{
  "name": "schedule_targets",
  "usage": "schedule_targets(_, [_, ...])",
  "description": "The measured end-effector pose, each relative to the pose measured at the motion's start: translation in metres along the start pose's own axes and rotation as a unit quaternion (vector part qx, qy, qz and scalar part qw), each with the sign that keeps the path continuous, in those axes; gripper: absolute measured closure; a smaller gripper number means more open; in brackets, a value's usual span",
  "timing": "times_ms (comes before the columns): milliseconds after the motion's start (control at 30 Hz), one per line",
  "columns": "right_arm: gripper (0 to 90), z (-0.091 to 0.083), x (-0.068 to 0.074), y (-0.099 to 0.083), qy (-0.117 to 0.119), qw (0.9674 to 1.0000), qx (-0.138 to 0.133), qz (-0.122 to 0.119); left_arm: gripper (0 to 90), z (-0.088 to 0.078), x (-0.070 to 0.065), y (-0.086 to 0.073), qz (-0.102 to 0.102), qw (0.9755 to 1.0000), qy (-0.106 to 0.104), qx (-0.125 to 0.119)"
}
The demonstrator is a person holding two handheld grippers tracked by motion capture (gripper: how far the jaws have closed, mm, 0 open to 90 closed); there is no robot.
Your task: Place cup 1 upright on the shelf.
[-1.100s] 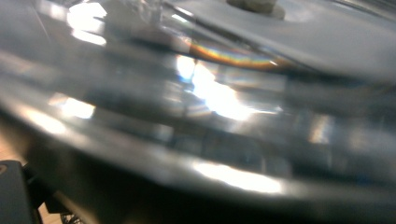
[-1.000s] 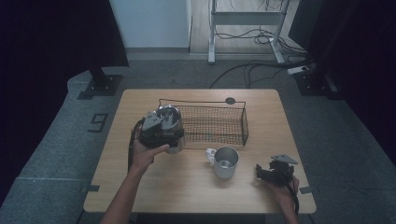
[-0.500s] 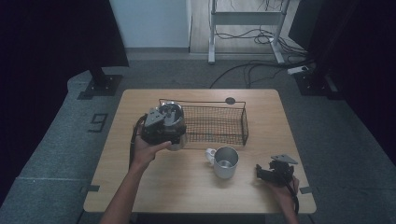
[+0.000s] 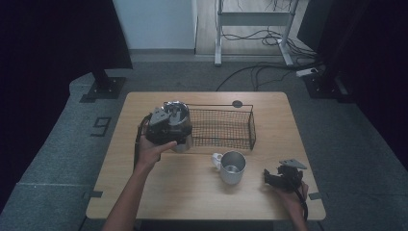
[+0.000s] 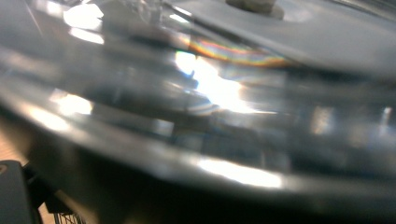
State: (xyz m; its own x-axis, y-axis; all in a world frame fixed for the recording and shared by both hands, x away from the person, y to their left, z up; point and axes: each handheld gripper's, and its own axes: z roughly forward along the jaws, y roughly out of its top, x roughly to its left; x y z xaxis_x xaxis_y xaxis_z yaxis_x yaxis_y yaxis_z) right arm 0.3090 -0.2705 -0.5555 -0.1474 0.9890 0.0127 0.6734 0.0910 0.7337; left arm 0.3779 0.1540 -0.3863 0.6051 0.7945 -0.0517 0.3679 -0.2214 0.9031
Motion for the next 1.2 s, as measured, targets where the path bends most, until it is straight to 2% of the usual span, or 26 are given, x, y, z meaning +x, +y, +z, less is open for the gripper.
schedule_targets(733, [10.6, 0.0, 0.0, 0.0, 0.0, 1.0, -0.002, -0.001, 3.6, 0.009, 0.003, 0.018, 0.006, 1.0, 0.002, 0.002])
schedule_targets(900, [10.6, 0.0, 0.0, 0.0, -0.001, 1.0, -0.002, 0.0, 3.6, 0.011, 0.006, 0.02, 0.004, 1.0, -0.002, -0.008])
schedule_targets(1200, [10.6, 0.0, 0.0, 0.0, 0.0, 1.0, -0.002, -0.001, 3.6, 0.018, 0.009, 0.025, 0.008, 1.0, 0.005, 0.002])
